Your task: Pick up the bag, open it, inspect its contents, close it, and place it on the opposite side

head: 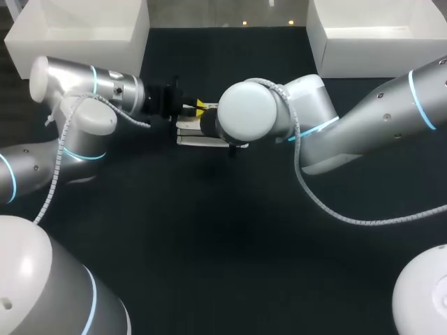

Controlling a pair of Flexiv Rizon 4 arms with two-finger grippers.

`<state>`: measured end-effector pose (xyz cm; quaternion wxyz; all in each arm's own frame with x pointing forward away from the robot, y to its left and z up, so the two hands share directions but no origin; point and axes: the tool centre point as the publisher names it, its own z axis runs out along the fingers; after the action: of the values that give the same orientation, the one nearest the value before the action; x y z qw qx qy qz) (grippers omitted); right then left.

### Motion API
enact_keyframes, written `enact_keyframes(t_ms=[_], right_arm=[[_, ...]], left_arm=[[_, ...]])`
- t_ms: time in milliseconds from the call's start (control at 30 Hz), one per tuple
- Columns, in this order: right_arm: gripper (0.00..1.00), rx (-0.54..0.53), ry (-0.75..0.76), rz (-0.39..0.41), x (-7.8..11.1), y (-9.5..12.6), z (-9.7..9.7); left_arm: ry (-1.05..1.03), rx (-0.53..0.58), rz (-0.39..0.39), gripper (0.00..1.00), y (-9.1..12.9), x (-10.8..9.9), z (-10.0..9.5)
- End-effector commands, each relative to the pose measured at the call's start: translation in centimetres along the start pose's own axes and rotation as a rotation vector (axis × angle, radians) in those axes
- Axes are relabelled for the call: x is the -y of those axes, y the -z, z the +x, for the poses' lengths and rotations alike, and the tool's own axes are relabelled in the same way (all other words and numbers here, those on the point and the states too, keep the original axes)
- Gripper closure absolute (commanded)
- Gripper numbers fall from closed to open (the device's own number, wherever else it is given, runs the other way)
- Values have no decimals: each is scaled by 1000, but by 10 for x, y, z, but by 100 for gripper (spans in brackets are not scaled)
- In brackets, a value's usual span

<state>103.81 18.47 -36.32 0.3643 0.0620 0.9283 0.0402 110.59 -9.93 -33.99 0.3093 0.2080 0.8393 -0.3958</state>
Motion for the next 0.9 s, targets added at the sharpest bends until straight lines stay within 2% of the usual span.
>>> enact_keyframes(t_ms=[33,400,633,900], right_arm=[[100,1,0,0,0,-1,1],[100,1,0,0,0,-1,1],[100,1,0,0,0,-1,1],[100,1,0,0,0,-1,1]], left_arm=[[-4,-23,-25,100,-3,-4,-3],[42,-133,-35,100,-12,-5,20],[81,-72,-64,100,-6,-22,17],[41,-85,-9,100,-3,-2,20]])
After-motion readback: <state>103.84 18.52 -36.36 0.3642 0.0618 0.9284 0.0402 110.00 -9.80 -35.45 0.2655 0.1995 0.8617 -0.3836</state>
